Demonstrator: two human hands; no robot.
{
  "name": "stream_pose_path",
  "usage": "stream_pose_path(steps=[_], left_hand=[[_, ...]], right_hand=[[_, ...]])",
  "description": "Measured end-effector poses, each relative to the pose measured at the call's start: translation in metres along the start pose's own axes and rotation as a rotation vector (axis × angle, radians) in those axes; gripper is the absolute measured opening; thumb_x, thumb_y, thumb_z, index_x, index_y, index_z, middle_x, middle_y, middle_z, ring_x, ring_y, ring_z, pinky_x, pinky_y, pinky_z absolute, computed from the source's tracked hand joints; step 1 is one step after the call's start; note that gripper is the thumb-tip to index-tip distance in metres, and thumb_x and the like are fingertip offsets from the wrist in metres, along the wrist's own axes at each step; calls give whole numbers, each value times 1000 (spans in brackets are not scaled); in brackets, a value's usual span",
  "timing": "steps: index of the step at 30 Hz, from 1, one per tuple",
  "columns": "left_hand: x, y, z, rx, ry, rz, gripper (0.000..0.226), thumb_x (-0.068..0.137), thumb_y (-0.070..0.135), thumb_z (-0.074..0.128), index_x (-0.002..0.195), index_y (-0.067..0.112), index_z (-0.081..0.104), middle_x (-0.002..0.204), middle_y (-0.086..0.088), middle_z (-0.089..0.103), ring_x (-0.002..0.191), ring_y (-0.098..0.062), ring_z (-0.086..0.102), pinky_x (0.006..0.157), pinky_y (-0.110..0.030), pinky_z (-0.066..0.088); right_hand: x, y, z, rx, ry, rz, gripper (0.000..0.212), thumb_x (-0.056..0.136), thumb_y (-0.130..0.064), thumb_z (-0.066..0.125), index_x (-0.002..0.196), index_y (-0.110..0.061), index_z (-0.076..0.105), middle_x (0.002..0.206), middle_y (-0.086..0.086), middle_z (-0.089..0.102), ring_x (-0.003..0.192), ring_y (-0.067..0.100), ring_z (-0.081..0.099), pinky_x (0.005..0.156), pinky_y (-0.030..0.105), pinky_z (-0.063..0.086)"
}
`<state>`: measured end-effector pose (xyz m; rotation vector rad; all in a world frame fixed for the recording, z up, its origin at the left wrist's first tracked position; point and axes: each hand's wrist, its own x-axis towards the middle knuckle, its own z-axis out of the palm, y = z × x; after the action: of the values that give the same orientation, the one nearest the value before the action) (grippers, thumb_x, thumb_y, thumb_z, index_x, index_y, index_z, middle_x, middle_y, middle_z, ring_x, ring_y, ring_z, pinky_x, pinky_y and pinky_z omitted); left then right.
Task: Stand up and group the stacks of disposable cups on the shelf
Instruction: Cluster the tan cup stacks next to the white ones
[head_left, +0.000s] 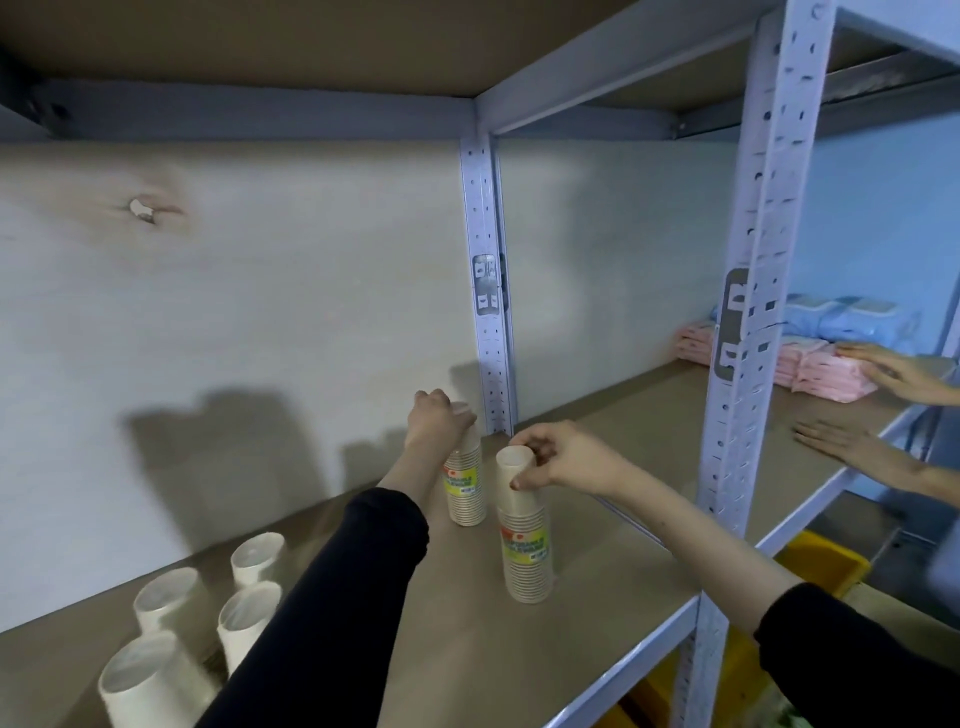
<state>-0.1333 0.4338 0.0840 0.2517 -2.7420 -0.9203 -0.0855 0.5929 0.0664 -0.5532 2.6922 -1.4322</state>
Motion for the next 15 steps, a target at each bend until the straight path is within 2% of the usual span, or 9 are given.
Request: stream_pose_path(steps=[2,4,7,10,12,13,15], left_hand=[[-4,-2,-4,-32,16,4,37,84,22,57,108,-5,60,118,-19,53,109,-35,55,89,-35,46],[-11,-3,-9,-40,24,35,25,81,22,61,90,-1,61,102,-18,56,98,-33,58,84,-35,48],[-26,-3,-16,-17,15,87,27,79,22,67,93,0,64,101,-19,59,97,-32,59,83,-34,48],[-46,-1,-26,5,8,139,31,77,24,69,97,0,66,104,-18,61,97,-31,59,85,-33,48],[-61,2,-34,9,7,155,22,75,26,71,73,8,60,92,-14,57,85,-28,54,83,-35,49],[-70,4,-39,7,4,149,26,75,26,71,64,13,52,86,-11,55,80,-25,51,82,-36,49],[-85,5,-47,-8,10,173,25,74,25,71,67,12,51,85,-10,55,79,-24,49,79,-35,49]], right_hand=[[0,0,0,26,14,4,36,65,-2,79,95,-16,65,90,2,66,85,14,60,85,29,48],[-2,-1,-1,18,29,10,37,64,-2,80,97,-12,67,90,4,67,85,15,60,88,33,50],[-9,-8,0,-11,50,21,39,63,-2,80,100,-5,68,91,6,67,85,17,60,90,36,50],[-19,-18,-1,-42,61,27,39,64,-2,80,102,-3,68,89,6,65,80,15,59,79,29,48],[-29,-27,-3,-71,81,21,33,65,-3,79,96,-6,70,83,4,65,67,8,57,67,19,44],[-34,-31,-3,-70,94,22,30,65,-3,79,93,-8,70,80,4,65,64,6,55,64,18,43],[-46,-40,-4,-72,117,26,27,65,-3,78,91,-6,71,80,5,65,69,11,57,68,22,42]])
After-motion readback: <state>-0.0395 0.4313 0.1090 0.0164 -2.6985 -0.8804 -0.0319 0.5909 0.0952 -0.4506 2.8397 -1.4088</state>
